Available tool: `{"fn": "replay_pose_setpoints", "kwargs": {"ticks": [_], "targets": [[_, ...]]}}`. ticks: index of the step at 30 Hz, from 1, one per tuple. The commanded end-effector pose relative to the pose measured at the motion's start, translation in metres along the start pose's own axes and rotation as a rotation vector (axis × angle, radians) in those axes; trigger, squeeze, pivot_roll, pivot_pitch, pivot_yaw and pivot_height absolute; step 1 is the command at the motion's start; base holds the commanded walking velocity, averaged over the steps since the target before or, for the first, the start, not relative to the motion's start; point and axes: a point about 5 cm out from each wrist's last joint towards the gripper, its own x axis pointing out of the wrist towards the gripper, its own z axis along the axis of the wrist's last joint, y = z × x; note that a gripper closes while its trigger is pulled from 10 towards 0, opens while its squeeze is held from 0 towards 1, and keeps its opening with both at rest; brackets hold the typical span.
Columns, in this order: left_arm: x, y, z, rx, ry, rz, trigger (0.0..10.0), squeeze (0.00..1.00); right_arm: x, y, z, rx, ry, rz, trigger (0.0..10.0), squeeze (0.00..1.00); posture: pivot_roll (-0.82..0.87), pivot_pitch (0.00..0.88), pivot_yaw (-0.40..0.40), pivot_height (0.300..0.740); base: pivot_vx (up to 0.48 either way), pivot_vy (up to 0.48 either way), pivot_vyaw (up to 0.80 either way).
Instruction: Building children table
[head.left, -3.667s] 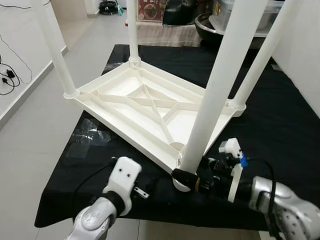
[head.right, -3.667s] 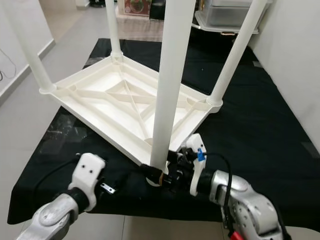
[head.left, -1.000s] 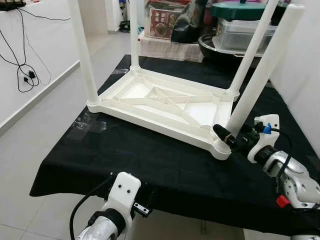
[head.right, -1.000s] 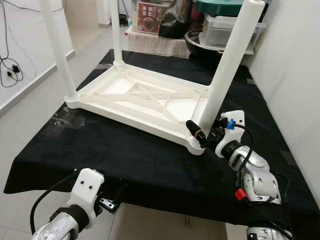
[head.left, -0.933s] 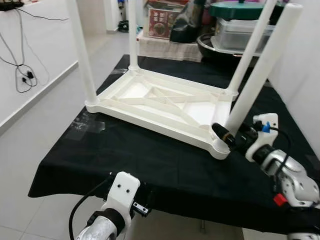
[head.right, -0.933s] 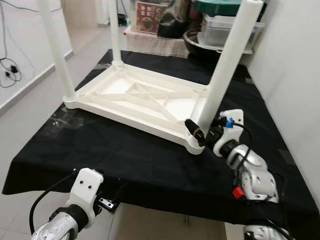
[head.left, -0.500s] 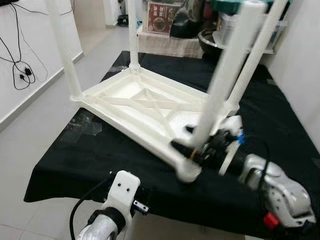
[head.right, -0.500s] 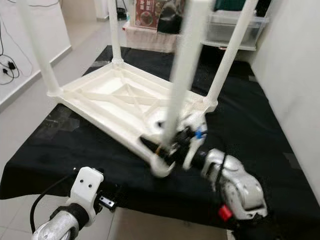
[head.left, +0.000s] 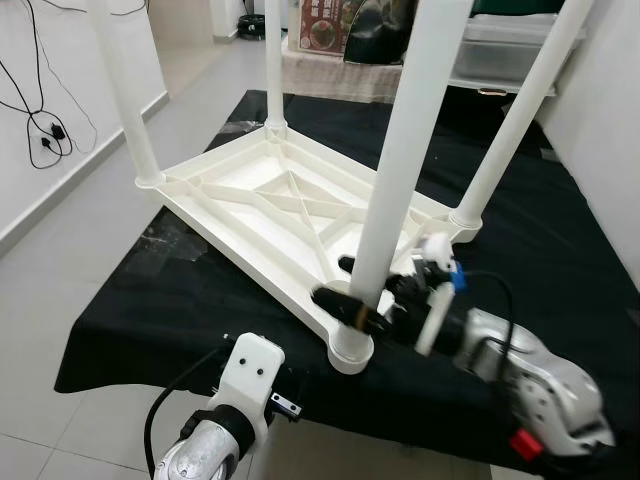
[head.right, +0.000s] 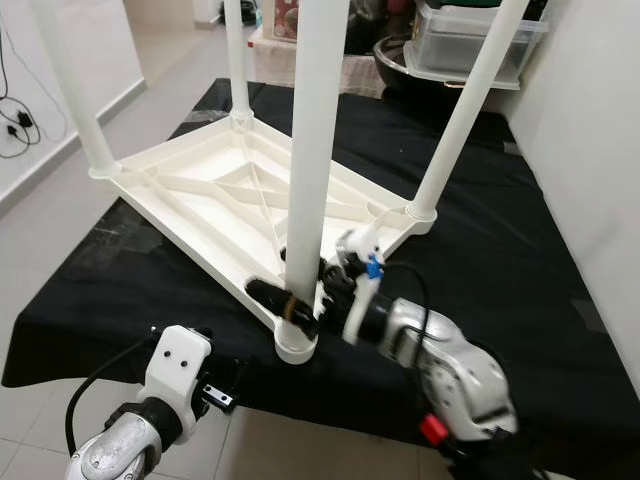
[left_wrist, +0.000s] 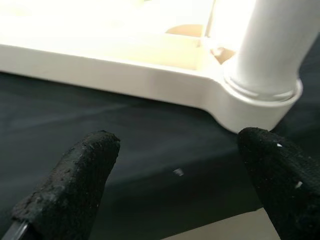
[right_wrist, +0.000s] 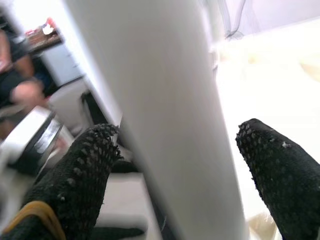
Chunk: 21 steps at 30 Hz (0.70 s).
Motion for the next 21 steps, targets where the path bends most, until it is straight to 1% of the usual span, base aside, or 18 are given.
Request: {"fn": "replay_pose_setpoints", "kwargs": {"ticks": [1,2,3,4,5,7,8,9,11,12,13,14,15,16,18,19,20,21], "targets": [[0.001,-0.002,-0.003,-0.002,0.019,-0.003,10.0,0.00,-0.028,-0.009,-0.004,0.013,0.047,0.044,10.0,0.00,0.07,0.066,-0.084,0.740,0.000,0.000,0.00],[0.001,-0.002,-0.003,-0.002,0.019,-0.003,10.0,0.00,-0.028,-0.009,-0.004,0.013,0.047,0.044,10.0,0.00,0.07,0.066,-0.084,0.740,0.000,0.000,0.00],[0.001,-0.001,-0.003,-0.001,0.019,-0.004,10.0,0.00,-0.043,-0.018,-0.005,-0.006,0.085,0.025,10.0,0.00,0.07,0.065,-0.085,0.740,0.000,0.000,0.00],[0.001,-0.001,-0.003,-0.001,0.019,-0.004,10.0,0.00,-0.043,-0.018,-0.005,-0.006,0.085,0.025,10.0,0.00,0.07,0.065,-0.085,0.740,0.000,0.000,0.00],[0.001,-0.001,-0.003,-0.001,0.019,-0.004,10.0,0.00,-0.047,-0.021,-0.005,-0.010,0.092,0.018,10.0,0.00,0.07,0.065,-0.084,0.740,0.000,0.000,0.00],[0.001,-0.001,-0.003,-0.001,0.019,-0.004,10.0,0.00,-0.047,-0.021,-0.005,-0.010,0.092,0.018,10.0,0.00,0.07,0.065,-0.084,0.740,0.000,0.000,0.00],[0.001,-0.001,-0.004,-0.001,0.020,-0.006,10.0,0.00,-0.053,-0.027,-0.005,-0.036,0.116,-0.010,10.0,0.00,0.07,0.064,-0.082,0.740,0.000,0.000,0.00],[0.001,-0.001,-0.004,-0.001,0.020,-0.006,10.0,0.00,-0.053,-0.027,-0.005,-0.036,0.116,-0.010,10.0,0.00,0.07,0.064,-0.082,0.740,0.000,0.000,0.00],[0.000,-0.001,-0.003,0.005,0.018,-0.004,10.0,0.00,-0.065,-0.054,0.001,-0.210,0.221,-0.184,10.0,0.00,0.08,0.069,-0.080,0.740,0.000,0.000,0.00],[0.000,0.000,-0.003,0.007,0.019,-0.002,10.0,0.00,-0.069,-0.063,0.004,-0.268,0.260,-0.248,10.0,0.00,0.08,0.069,-0.080,0.740,0.000,0.000,0.00],[-0.001,0.000,-0.003,0.009,0.016,-0.002,10.0,0.00,-0.071,-0.078,0.009,-0.404,0.345,-0.333,10.0,0.00,0.07,0.071,-0.075,0.740,0.000,0.000,0.00],[-0.001,0.000,-0.003,0.009,0.016,-0.002,10.0,0.00,-0.071,-0.078,0.009,-0.404,0.345,-0.333,10.0,0.00,0.07,0.071,-0.075,0.740,0.000,0.000,0.00],[-0.001,0.000,-0.002,0.010,0.014,-0.002,10.0,0.00,-0.072,-0.085,0.011,-0.493,0.401,-0.375,10.0,0.00,0.07,0.071,-0.075,0.740,0.000,0.000,0.00],[-0.001,0.000,-0.002,0.011,0.013,-0.003,10.0,0.00,-0.073,-0.089,0.013,-0.550,0.435,-0.392,10.0,0.00,0.07,0.071,-0.075,0.740,0.000,0.000,0.00],[-0.001,0.000,-0.002,0.011,0.013,-0.003,10.0,0.00,-0.073,-0.089,0.013,-0.550,0.435,-0.392,10.0,0.00,0.07,0.071,-0.075,0.740,0.000,0.000,0.00],[-0.002,0.000,-0.002,0.013,0.010,-0.009,10.0,0.00,-0.073,-0.104,0.018,-0.666,0.530,-0.467,10.0,0.00,0.07,0.076,-0.073,0.740,0.000,0.000,0.00],[-0.002,0.000,-0.002,0.013,0.010,-0.009,10.0,0.00,-0.073,-0.104,0.018,-0.666,0.530,-0.467,10.0,0.00,0.07,0.076,-0.073,0.740,0.000,0.000,0.00],[-0.004,-0.004,0.002,0.011,-0.009,-0.048,10.0,0.00,-0.067,-0.116,0.031,-0.743,0.571,-0.505,10.0,0.00,0.08,0.089,-0.082,0.740,0.000,0.000,0.00]]}}
